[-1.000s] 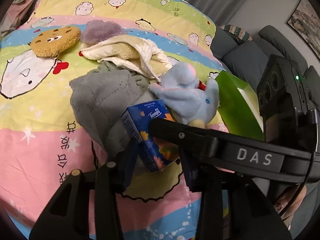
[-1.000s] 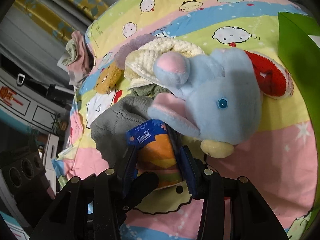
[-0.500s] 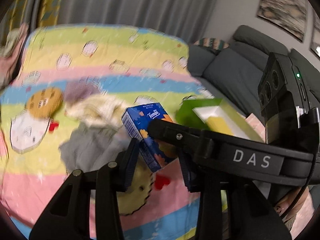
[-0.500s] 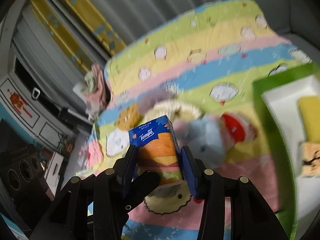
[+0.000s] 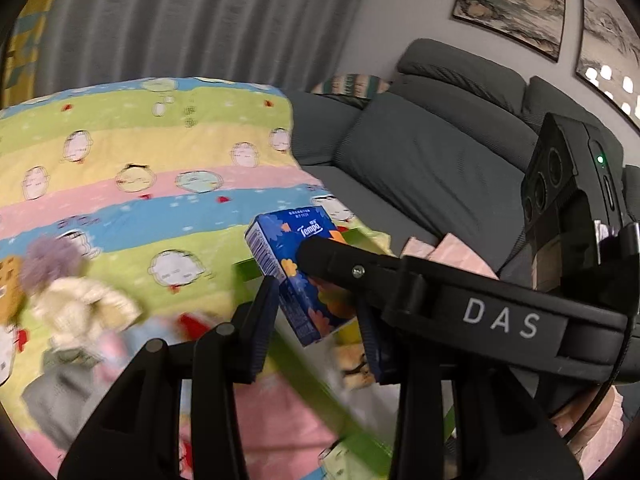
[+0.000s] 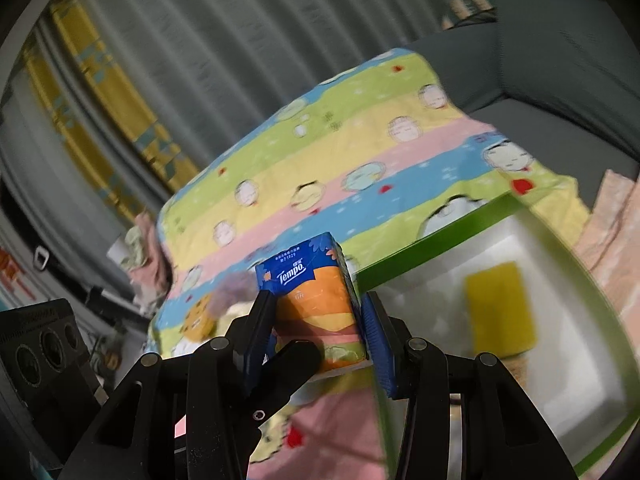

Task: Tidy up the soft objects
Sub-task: 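Carry the tissue pack over the green box and open the right gripper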

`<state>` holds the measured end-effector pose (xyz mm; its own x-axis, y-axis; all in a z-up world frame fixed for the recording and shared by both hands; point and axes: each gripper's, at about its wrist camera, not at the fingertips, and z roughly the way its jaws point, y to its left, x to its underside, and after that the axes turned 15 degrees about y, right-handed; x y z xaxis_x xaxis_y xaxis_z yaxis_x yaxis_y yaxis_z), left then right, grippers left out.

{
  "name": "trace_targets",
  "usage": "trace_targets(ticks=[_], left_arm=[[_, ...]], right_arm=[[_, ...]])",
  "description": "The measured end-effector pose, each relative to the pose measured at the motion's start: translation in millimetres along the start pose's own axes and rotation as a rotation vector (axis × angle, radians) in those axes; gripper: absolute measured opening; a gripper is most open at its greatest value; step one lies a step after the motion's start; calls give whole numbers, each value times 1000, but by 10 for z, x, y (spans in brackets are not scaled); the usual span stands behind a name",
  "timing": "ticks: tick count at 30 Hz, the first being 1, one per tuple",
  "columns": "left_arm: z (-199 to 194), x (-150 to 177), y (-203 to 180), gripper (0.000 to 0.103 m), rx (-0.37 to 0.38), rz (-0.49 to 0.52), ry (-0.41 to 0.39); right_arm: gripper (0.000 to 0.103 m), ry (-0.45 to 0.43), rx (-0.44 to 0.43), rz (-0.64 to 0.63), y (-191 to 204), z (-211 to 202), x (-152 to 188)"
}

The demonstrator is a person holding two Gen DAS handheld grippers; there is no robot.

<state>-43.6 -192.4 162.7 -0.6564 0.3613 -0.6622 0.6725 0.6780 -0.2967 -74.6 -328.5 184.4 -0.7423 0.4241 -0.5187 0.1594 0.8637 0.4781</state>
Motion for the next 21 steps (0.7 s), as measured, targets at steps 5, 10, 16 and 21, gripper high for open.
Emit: trace_targets(ticks=[5,10,16,21], left_arm=[[344,-194,-219,36,59,36,51],[743,-320,-394,36,94,56,133],[1183,-348,-469,36,115,48,244],[1440,-340,-464,34,138,25,321]], right_arm=[[47,4,35,90,-444,-33,-144],[47,42,56,168,-826,45,-197],[47,107,71,265,-1224,230,-232],[47,130,119,302,-1348,306,-228]])
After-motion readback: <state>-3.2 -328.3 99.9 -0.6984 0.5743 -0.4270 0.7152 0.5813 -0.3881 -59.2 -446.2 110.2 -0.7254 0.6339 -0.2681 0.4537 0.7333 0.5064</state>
